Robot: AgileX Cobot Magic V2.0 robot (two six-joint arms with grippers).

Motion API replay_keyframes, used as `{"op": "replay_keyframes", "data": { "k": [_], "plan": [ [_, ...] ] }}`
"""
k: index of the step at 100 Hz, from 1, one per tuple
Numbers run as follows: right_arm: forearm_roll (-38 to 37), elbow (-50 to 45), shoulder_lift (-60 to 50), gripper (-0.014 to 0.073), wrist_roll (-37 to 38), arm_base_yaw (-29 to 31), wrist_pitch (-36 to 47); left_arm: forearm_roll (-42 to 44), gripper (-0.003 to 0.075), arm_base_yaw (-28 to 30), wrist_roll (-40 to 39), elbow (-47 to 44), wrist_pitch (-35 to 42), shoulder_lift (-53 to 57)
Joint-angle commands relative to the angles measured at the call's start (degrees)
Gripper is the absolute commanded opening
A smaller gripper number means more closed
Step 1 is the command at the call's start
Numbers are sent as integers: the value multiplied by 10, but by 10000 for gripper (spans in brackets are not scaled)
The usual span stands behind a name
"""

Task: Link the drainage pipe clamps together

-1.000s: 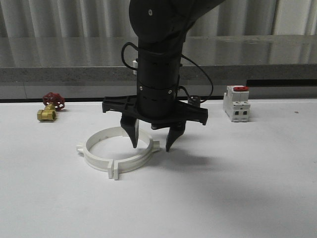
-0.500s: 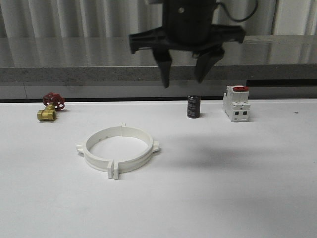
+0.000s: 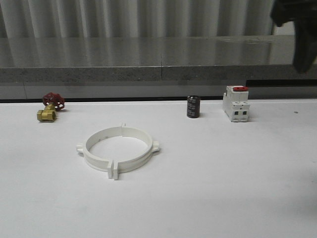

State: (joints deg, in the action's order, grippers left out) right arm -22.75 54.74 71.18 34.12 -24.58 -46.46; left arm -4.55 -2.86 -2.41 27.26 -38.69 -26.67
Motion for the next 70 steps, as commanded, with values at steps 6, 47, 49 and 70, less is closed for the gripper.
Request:
{"op": "replay_keyframes", "data": {
  "k": [6, 47, 49, 70],
  "plan": [
    [-18, -60, -104, 459, -4, 5, 25, -7, -20, 0, 0, 16, 38, -2],
    [-17, -197, -333, 199, 7, 5, 24, -7, -20, 0, 0, 16, 38, -2],
    [-18, -199, -340, 175, 7, 5, 24, -7, -20, 0, 0, 16, 38, -2],
    [-19, -209, -366, -62, 7, 5, 23, -7, -20, 0, 0, 16, 38, -2]
  ]
}}
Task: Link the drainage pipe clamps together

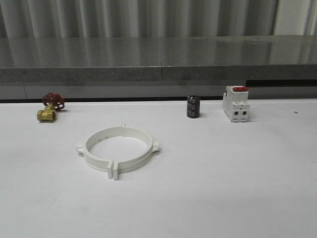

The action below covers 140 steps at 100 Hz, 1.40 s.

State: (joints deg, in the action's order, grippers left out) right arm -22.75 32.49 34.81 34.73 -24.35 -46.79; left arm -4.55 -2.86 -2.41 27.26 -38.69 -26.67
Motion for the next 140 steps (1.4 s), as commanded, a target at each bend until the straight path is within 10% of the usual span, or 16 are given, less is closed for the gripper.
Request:
{"op": "replay_keyframes", "data": {
  "k": [1, 61, 87, 140],
  "plan": [
    [-19, 13, -2, -63, 1, 2, 26, -7, -20, 0, 0, 16, 38, -2],
    [-25, 13, -1, -65, 1, 2, 30, -7, -20, 0, 0, 16, 38, -2],
    [-34, -9, -41, -65, -90, 5, 150, -7, -20, 0, 0, 16, 38, -2],
    [168, -224, -311, -65, -286, 173, 359, -7, -20, 0, 0, 16, 38, -2]
  ]
}}
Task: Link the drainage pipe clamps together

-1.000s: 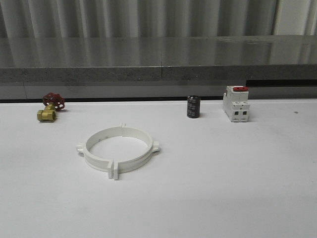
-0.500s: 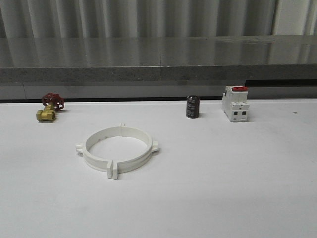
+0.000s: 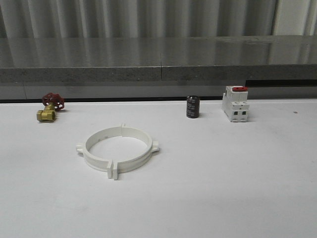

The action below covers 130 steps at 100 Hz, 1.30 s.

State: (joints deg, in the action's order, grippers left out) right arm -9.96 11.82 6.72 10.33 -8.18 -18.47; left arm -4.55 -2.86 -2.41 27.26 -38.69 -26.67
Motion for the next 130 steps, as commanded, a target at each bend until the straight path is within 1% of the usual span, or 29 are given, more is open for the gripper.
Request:
{"op": "replay_keyframes", "data": {
  "k": [1, 13, 27, 37, 50, 75, 130],
  "plan": [
    [44, -24, -34, -65, -45, 12, 78, -7, -20, 0, 0, 16, 38, -2],
    [55, -68, -86, -65, -51, 16, 106, -7, -20, 0, 0, 16, 38, -2],
    [58, -100, -84, -65, -51, 17, 143, -7, -20, 0, 0, 16, 37, -2],
    [60, -124, -84, -65, -51, 17, 185, -7, -20, 0, 0, 16, 37, -2],
    [61, -123, -84, -65, -52, 18, 185, -7, -20, 0, 0, 16, 37, -2],
    [72, -123, -84, -65, -52, 41, 190, -7, -20, 0, 0, 16, 37, -2],
    [72, -123, -84, -65, -52, 41, 189, -7, -20, 0, 0, 16, 37, -2]
  ]
}}
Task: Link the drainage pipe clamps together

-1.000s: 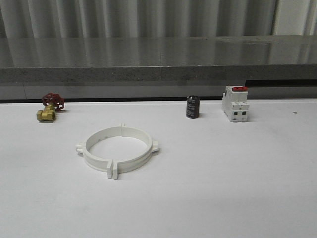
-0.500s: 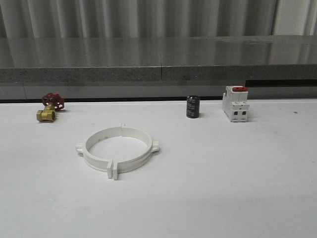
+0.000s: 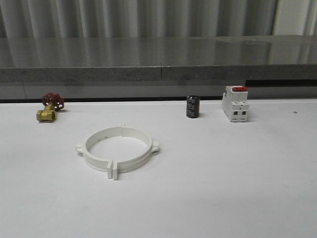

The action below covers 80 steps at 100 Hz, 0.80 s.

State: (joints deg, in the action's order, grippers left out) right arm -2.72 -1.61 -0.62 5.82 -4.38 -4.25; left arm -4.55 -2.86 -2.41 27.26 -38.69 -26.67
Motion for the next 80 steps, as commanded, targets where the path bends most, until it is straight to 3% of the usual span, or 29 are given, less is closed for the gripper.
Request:
{"op": "replay_keyframes", "data": {
  "k": [1, 80],
  "plan": [
    [-1, 11, -11, -65, -7, 3, 47, -7, -20, 0, 0, 16, 37, -2],
    [-1, 11, -11, -65, -7, 3, 47, -8, -20, -6, 0, 16, 37, -2]
  ]
}}
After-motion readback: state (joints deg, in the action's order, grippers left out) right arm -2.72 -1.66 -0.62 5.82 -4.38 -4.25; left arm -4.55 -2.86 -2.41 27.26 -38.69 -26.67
